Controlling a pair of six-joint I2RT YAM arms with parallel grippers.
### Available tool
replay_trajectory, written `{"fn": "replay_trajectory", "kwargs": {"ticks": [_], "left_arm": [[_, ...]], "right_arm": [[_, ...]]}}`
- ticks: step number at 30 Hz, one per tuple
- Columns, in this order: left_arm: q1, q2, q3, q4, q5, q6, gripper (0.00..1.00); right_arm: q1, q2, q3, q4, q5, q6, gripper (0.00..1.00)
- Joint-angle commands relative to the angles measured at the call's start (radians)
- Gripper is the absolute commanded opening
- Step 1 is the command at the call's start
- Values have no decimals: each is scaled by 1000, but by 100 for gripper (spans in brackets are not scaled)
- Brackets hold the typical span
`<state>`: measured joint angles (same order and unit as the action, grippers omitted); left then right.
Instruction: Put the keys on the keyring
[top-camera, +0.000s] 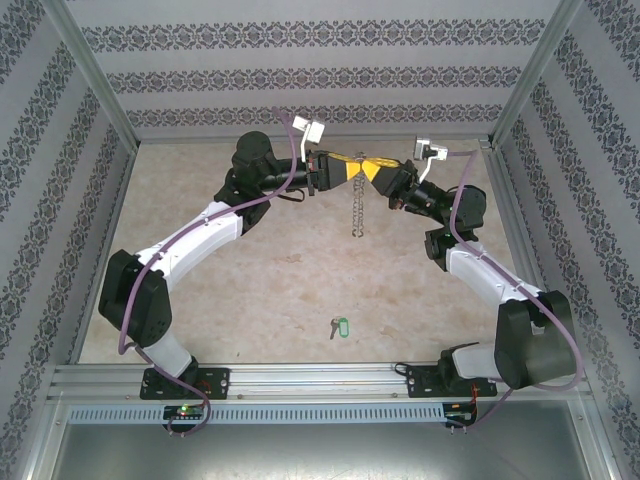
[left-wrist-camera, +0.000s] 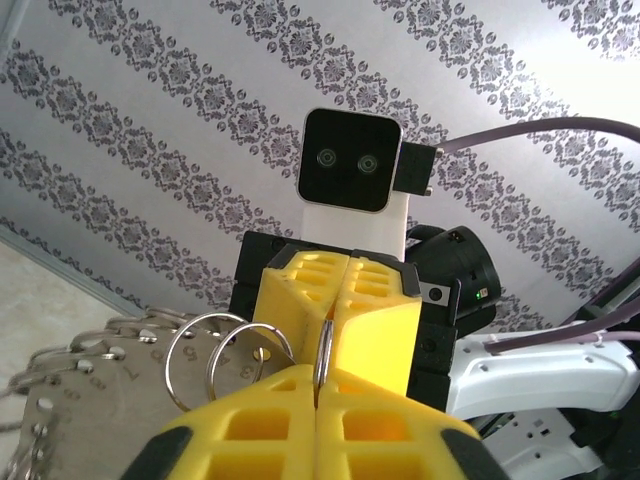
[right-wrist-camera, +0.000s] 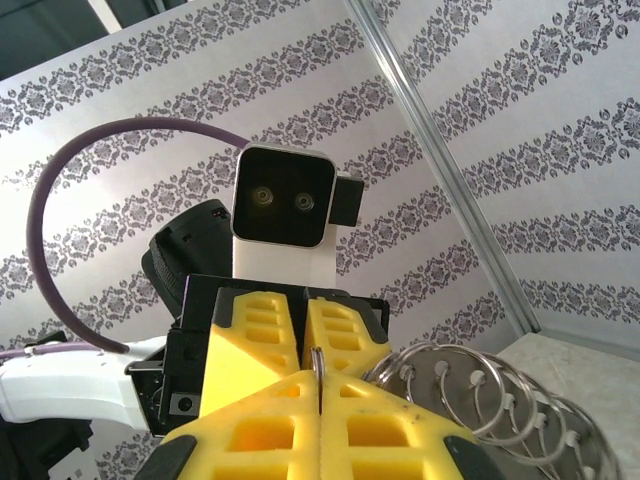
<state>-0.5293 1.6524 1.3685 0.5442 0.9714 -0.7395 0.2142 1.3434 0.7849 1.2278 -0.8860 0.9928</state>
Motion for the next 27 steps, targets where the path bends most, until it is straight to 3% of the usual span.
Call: {"fn": "replay_trajectory", "kwargs": {"ticks": [1, 4, 7, 10, 19, 27], "left_arm": [[-18, -4, 45, 44, 2, 19, 0], [-18, -13, 61, -26, -2, 74, 0], [-17, -25, 99, -171, 7, 179, 0], [-18, -37, 162, -389, 15, 338, 0], [-17, 26, 441, -1046, 58, 787, 0], [-17, 80, 585, -1317, 44, 969, 0]], "right_arm": [[14, 1, 14, 47, -2, -5, 0], [10, -1, 16, 28, -12, -4, 0], [-8, -10, 10, 22, -13, 9, 29], [-43, -36, -11, 10, -9, 25, 41], [-86, -114, -54, -47, -97, 36, 44], [-63, -133, -47, -54, -205, 46, 40]]}}
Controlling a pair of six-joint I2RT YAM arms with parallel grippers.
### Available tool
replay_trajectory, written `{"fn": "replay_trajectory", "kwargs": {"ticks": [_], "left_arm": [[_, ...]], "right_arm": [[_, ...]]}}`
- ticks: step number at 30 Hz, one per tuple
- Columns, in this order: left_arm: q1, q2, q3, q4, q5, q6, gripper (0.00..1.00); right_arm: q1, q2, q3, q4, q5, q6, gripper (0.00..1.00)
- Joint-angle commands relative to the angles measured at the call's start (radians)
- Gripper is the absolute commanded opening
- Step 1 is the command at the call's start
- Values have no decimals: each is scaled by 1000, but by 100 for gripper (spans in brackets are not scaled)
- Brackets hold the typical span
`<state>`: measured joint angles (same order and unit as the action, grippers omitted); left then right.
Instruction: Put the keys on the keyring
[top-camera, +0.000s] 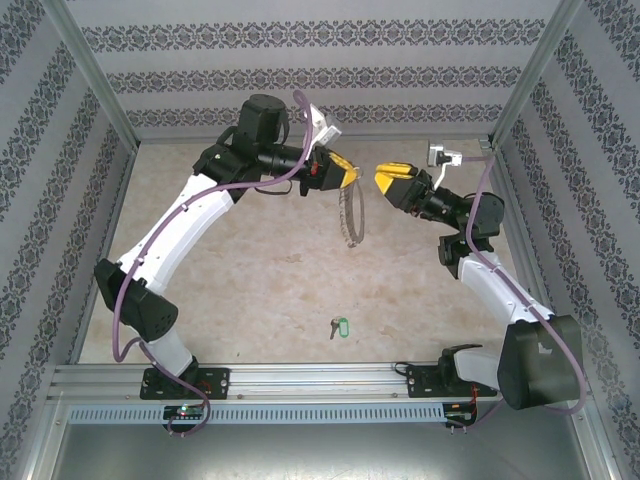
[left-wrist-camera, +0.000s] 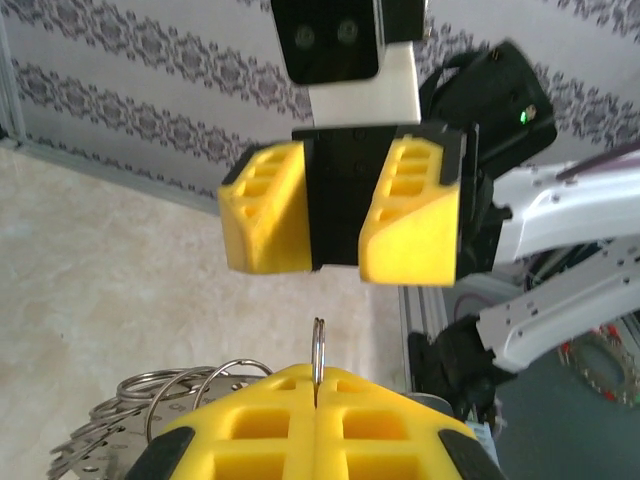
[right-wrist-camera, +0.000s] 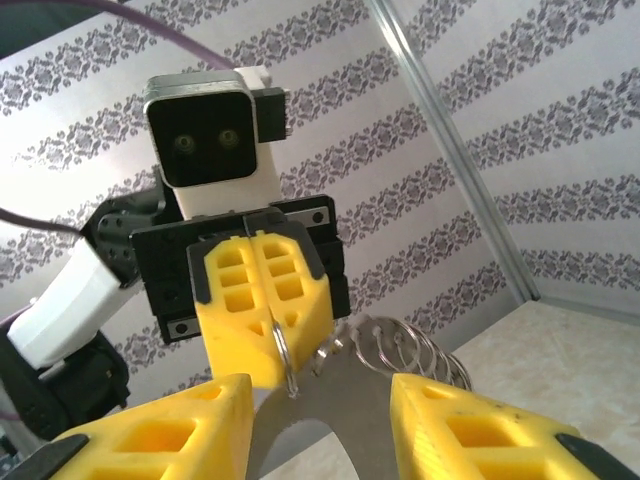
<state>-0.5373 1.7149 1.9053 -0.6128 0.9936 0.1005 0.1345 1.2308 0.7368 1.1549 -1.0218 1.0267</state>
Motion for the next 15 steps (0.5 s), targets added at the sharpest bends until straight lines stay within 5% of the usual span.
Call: {"fn": "replay_trajectory", "kwargs": {"ticks": [1, 15], "left_arm": [[-8, 25, 60, -184, 28, 144, 0], [-9, 59, 113, -279, 53, 199, 0]], "right_arm": [[25, -18, 8, 14, -82, 10, 40], [79, 29, 19, -42, -129, -31, 40]]}}
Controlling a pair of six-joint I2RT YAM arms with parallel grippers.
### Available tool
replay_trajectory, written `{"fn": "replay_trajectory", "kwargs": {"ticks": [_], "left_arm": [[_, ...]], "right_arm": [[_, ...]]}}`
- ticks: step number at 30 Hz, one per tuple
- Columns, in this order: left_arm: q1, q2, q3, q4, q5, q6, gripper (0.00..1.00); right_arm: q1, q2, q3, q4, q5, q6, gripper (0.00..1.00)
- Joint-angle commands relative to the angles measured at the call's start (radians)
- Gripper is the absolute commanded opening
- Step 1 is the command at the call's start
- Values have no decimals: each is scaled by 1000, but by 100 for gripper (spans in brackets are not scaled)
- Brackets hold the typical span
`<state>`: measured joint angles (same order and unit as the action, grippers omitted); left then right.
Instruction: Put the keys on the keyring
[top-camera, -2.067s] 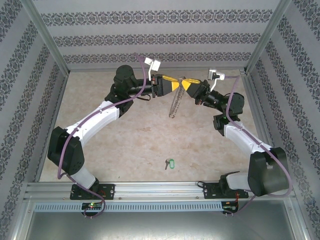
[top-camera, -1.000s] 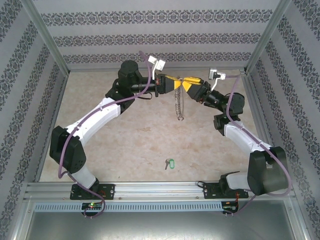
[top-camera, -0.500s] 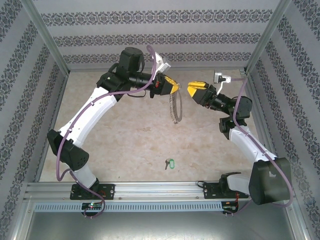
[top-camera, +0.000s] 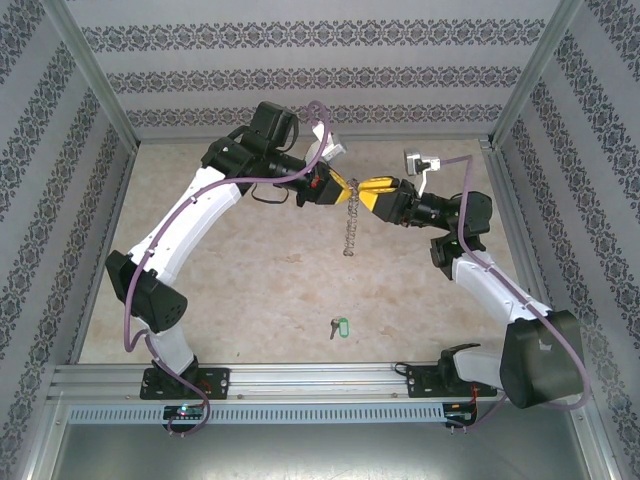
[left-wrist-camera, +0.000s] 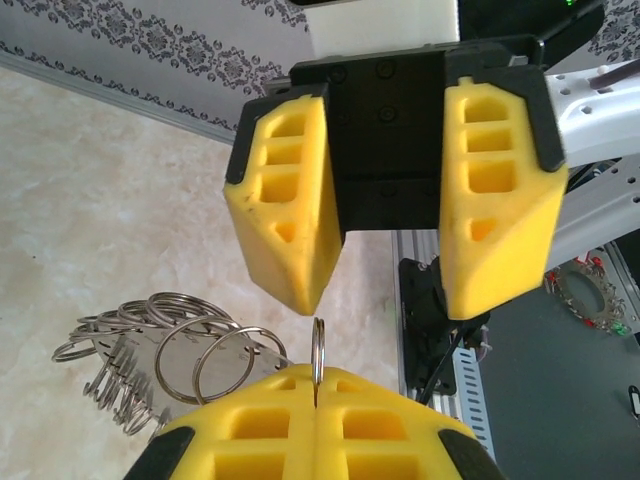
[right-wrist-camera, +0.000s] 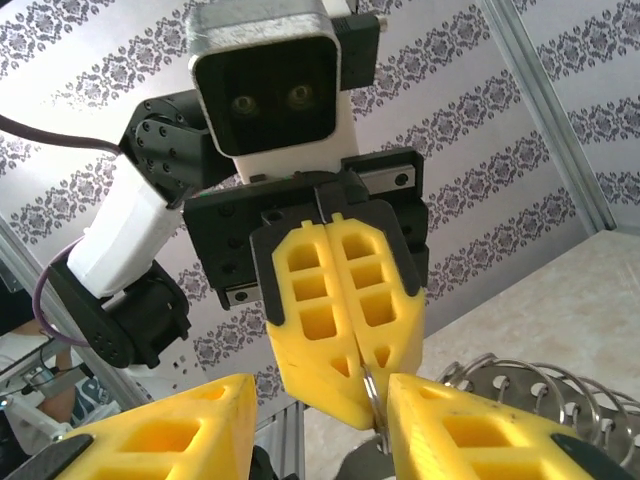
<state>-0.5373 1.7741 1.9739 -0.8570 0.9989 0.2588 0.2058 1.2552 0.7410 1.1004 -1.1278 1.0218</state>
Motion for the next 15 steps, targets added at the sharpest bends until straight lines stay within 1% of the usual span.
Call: {"fn": "replay_trajectory", "kwargs": {"ticks": [1, 4, 8, 12, 15], "left_arm": [[-9, 0, 46, -37, 49, 42, 0], [-9, 1, 46, -37, 53, 43, 0], [-9, 3, 49, -36, 55, 45, 0], [-9, 7, 48, -38, 55, 45, 0], [-9, 9, 49, -35, 56, 42, 0]], "right_arm": [[8, 4, 11, 7, -20, -30, 40], [10, 7, 0, -1, -14, -42, 38], [17, 18, -3, -1, -14, -45, 30], [33, 31, 1, 0, -15, -50, 24], [41, 38, 0, -1, -15, -52, 23]]}}
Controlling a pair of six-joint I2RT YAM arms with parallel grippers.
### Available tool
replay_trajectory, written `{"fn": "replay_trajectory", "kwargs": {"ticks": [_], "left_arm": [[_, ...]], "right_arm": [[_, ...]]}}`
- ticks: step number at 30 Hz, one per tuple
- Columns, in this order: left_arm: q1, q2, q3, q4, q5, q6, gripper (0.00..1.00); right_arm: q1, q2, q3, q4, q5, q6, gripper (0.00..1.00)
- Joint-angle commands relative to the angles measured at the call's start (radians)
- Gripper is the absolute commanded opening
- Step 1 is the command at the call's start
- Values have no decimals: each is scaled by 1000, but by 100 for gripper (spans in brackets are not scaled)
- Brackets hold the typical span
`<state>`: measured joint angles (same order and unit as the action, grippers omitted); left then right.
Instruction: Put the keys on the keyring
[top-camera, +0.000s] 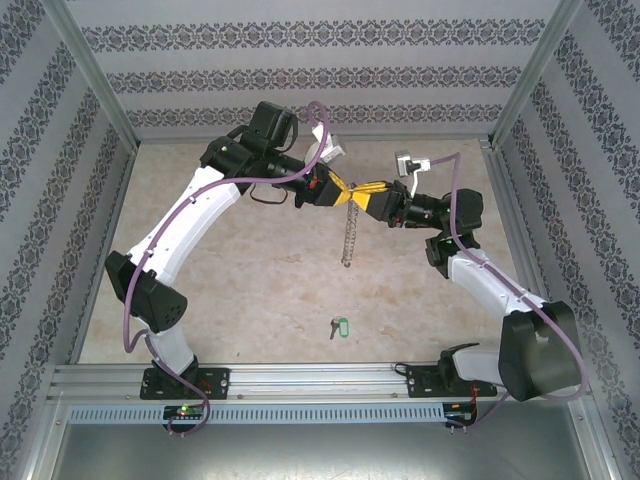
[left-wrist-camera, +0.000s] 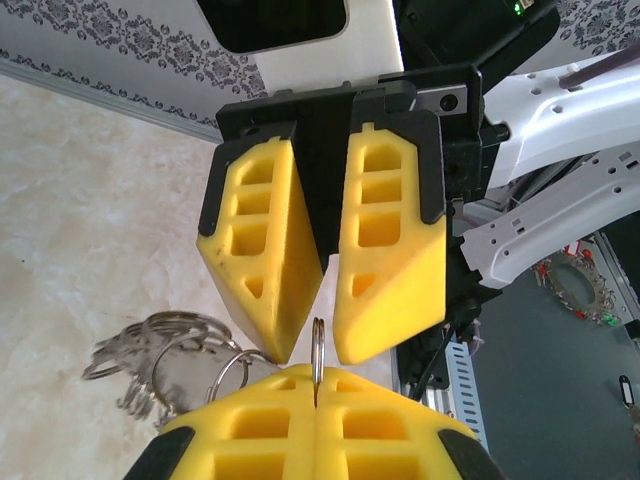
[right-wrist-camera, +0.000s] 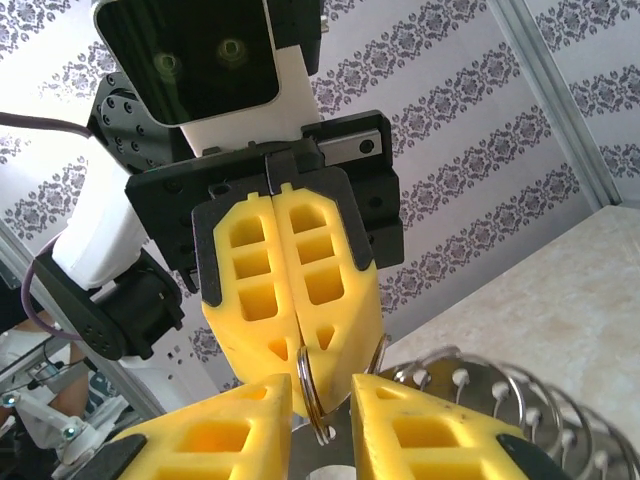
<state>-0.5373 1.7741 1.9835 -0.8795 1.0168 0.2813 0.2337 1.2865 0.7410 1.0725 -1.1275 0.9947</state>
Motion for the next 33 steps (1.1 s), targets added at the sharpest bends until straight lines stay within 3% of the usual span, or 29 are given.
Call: {"fn": "replay_trajectory", "kwargs": {"ticks": [1, 5, 9, 14, 18, 25, 33], "left_arm": [[-10, 10, 40, -9, 39, 18, 0], [-9, 15, 42, -7, 46, 17, 0], [-8, 15, 40, 14, 33, -11, 0], [10, -38, -40, 169, -1, -137, 30], [46, -123, -181, 409, -15, -308, 44], [78, -238, -425, 889, -41, -659, 42], [78, -246, -561, 1238, -64, -924, 32]], "right_arm": [[15, 9, -1, 28, -15, -25, 21], [17, 10, -6, 28, -8, -31, 0], [13, 4, -15, 30, 22, -48, 0], [-15, -4, -22, 68, 66, -44, 0], [-24, -9, -11, 83, 84, -41, 0], [-26, -1, 20, 109, 126, -34, 0], [-26, 25, 48, 200, 179, 17, 0]]}}
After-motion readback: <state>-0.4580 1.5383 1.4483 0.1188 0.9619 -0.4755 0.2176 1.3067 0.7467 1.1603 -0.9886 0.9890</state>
